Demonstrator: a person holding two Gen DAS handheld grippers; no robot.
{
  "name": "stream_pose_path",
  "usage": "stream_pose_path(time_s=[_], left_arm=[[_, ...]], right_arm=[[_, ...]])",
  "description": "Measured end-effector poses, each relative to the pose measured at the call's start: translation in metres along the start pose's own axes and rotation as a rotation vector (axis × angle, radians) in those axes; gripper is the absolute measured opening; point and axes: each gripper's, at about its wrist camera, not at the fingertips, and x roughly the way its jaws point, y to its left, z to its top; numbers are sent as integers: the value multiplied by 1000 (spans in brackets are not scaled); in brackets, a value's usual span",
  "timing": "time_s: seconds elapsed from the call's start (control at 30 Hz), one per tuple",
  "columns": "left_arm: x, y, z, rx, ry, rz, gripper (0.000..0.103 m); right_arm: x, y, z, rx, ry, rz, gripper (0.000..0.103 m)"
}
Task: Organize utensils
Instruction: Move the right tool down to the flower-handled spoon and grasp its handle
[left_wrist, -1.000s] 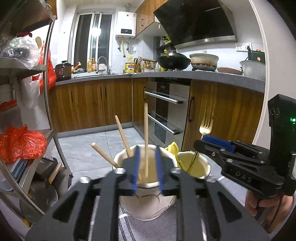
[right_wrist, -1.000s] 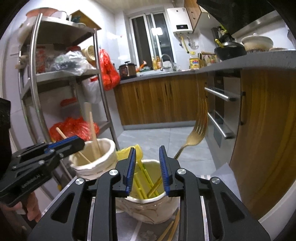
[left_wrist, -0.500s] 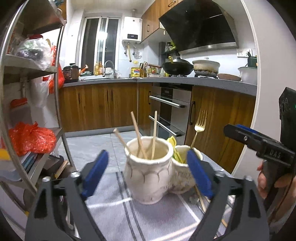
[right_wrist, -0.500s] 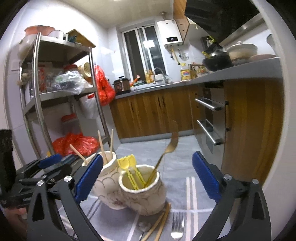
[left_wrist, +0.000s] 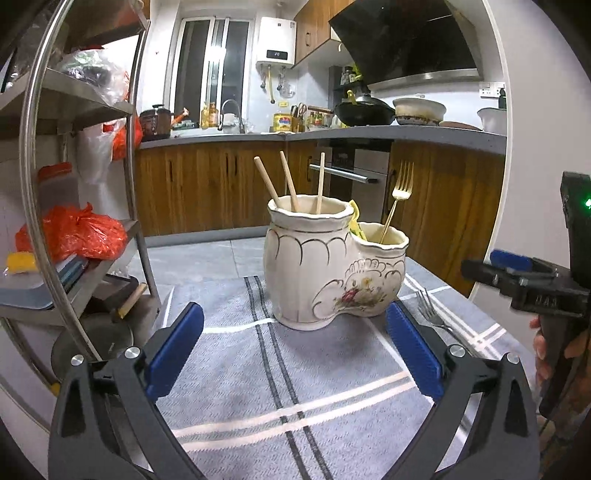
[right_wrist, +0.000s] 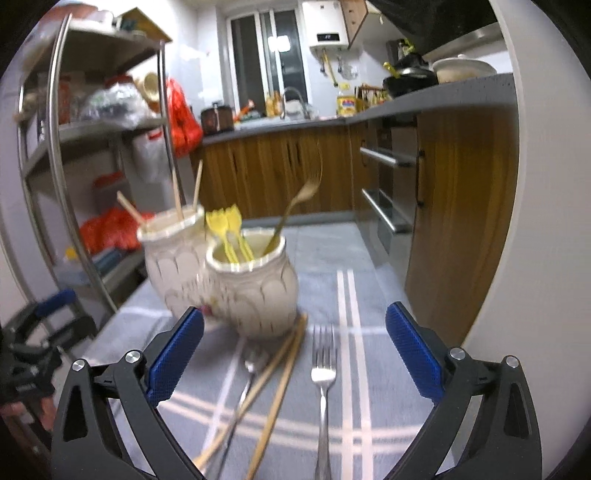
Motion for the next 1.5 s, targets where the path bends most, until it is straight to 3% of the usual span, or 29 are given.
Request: stream_pose_path(time_s=[0.23, 0.57, 0.6, 0.93, 1.03, 1.5], left_arm=[[0, 3, -10, -1, 15, -29, 97], [0, 13, -11, -24, 23, -67, 97], [-1, 13, -11, -24, 22, -72, 97], [-3, 17, -11, -34, 15, -99, 97], [-4, 18, -10, -42, 11, -105, 97], [-6, 20, -10, -49, 4, -117, 97]], right_arm=[[17, 15, -27, -31, 109, -30, 98], [34, 48, -36, -138, 206, -58, 95], [37, 52, -37, -157, 217, -60, 93], [56, 67, -34, -202, 305, -50, 37], [61, 68, -33, -198, 331, -45, 27], [78, 69, -27, -198, 406, -42, 16]])
